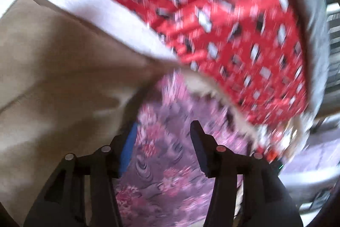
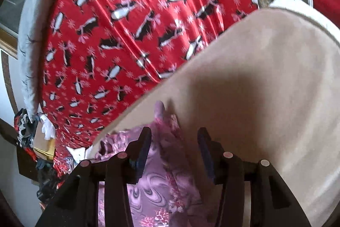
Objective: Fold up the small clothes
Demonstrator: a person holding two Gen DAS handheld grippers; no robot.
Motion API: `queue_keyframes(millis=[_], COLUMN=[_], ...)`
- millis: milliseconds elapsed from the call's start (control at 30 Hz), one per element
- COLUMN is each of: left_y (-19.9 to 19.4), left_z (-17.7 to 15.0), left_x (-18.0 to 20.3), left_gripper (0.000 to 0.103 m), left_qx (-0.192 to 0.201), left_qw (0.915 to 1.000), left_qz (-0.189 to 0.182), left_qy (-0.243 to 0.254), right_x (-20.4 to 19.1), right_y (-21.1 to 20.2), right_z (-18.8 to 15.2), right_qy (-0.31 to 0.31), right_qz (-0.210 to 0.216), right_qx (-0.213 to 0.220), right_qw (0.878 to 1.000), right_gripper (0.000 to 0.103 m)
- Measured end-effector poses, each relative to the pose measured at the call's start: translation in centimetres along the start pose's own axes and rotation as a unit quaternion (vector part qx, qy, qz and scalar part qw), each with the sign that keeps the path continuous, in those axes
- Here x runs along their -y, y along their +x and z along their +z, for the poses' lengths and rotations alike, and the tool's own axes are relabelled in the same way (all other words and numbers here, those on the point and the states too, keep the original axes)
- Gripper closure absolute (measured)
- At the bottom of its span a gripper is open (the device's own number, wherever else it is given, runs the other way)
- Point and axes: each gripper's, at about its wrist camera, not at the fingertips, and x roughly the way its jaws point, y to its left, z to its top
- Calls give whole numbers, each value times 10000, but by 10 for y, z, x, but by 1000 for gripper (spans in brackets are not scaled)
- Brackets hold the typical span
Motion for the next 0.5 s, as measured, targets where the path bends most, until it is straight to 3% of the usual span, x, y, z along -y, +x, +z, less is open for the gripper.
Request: queue_keyframes(millis=[100, 133, 167, 200, 233, 300, 400, 433, 500], left_y=[19, 19, 18, 17, 15, 5, -3, 0, 13], left_z=[-14, -17, -20, -20, -20, -19, -14, -12, -9], left_x=[11, 17, 25, 30, 32, 35, 29, 25, 13], left_gripper=[54, 61, 83, 92, 102, 103, 103, 103, 103], left_qx=[-32, 114, 303, 408, 489, 792, 1165, 1185, 1008], left_qw=[9990, 9975, 9945, 9922, 9911, 9883, 9818, 9801, 9782], left_qz=[363, 552, 788, 934, 974, 1037, 1288, 1417, 1711], left_qy=[267, 429, 626, 718, 760, 794, 772, 731, 609], right_x=[-7, -11, -17, -23, -29, -37, -39, -35, -25], right_y=[16, 21, 23, 24, 24, 14, -16, -19, -6], right_z=[-5, -7, -8, -9, -9, -5, 6, 10, 13], right_qy=[-135, -234, -428, -600, -820, -942, -766, -704, -583], right_qz=[-58, -93, -253, -392, -461, -300, 442, 469, 196], right_qx=[-152, -192, -157, -135, -125, 148, 844, 968, 818], right_qw=[9998, 9995, 9986, 9973, 9955, 9950, 9925, 9917, 9947], right_gripper=[54, 56, 67, 98, 99, 99, 100, 100, 100])
